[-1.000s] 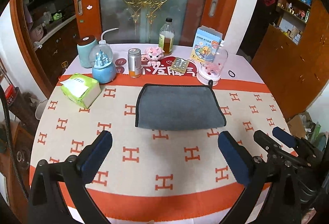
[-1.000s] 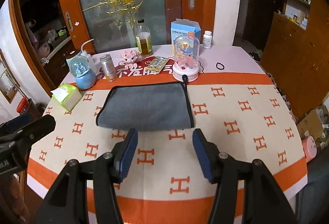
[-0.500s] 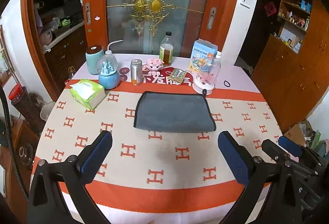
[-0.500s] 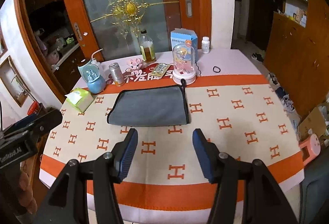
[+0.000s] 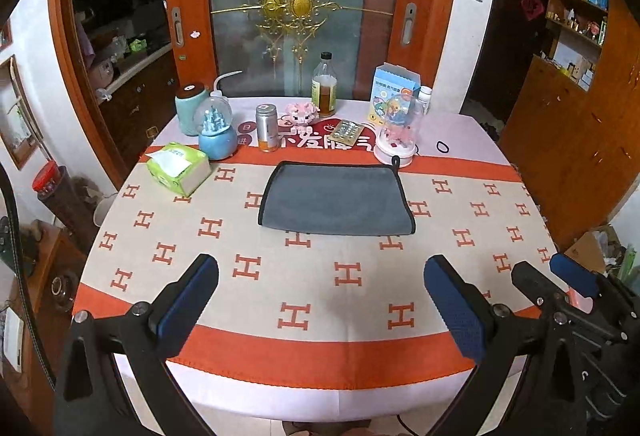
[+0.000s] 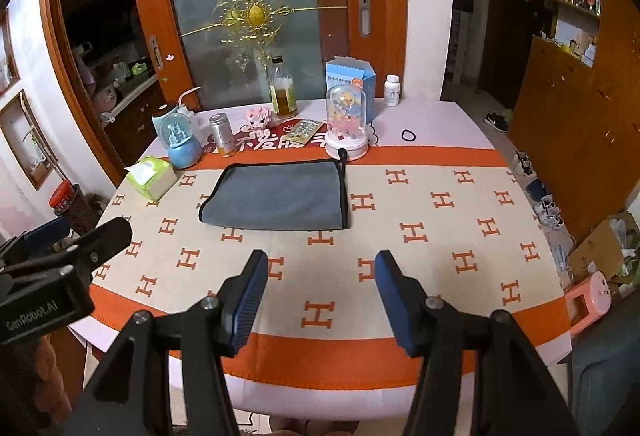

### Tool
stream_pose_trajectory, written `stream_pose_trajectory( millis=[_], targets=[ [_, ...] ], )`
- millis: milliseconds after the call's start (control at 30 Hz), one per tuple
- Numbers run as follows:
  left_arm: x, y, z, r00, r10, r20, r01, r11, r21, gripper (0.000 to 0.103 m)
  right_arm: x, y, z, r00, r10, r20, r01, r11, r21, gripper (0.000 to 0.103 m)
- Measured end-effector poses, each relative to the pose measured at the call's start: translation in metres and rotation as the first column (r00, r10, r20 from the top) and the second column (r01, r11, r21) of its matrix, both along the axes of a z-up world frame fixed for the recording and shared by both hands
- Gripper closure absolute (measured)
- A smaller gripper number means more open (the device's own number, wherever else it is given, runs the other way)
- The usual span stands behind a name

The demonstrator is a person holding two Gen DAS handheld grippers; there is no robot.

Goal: Fold towel

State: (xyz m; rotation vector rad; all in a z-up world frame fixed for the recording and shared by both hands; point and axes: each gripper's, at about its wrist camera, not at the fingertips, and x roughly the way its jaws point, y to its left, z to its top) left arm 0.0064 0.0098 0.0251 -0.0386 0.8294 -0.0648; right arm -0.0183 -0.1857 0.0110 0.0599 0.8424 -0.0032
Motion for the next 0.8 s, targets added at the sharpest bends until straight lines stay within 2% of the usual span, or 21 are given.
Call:
stream_pose_trajectory(
  millis=[200,433,800],
  targets=[
    [-0.0051,-0.0044,-0.0017,1.000,0.010,-0.005,-0.010,1.000,0.017,0.001,0.0004,0.0036,-0.0036,0.999,0.023,-0.023,-0.023,1.000,0.011,0.047],
    [-0.0052,-0.0022,-0.0067,0.999,0.013,-0.037,-0.012,1.000,0.021,0.001,-0.0007,0.0061,-0.0026,1.000,0.018,-0.013,-0.018,1.000,0.008,0.047],
    [-0.0063,-0.0018,-0.0065,0.999,0.007,-0.038,-0.006,0.999,0.035,0.001,-0.0030,0.0085,-0.0015,1.000,0.012,-0.014,-0.011,1.000,0.004,0.047]
  ],
)
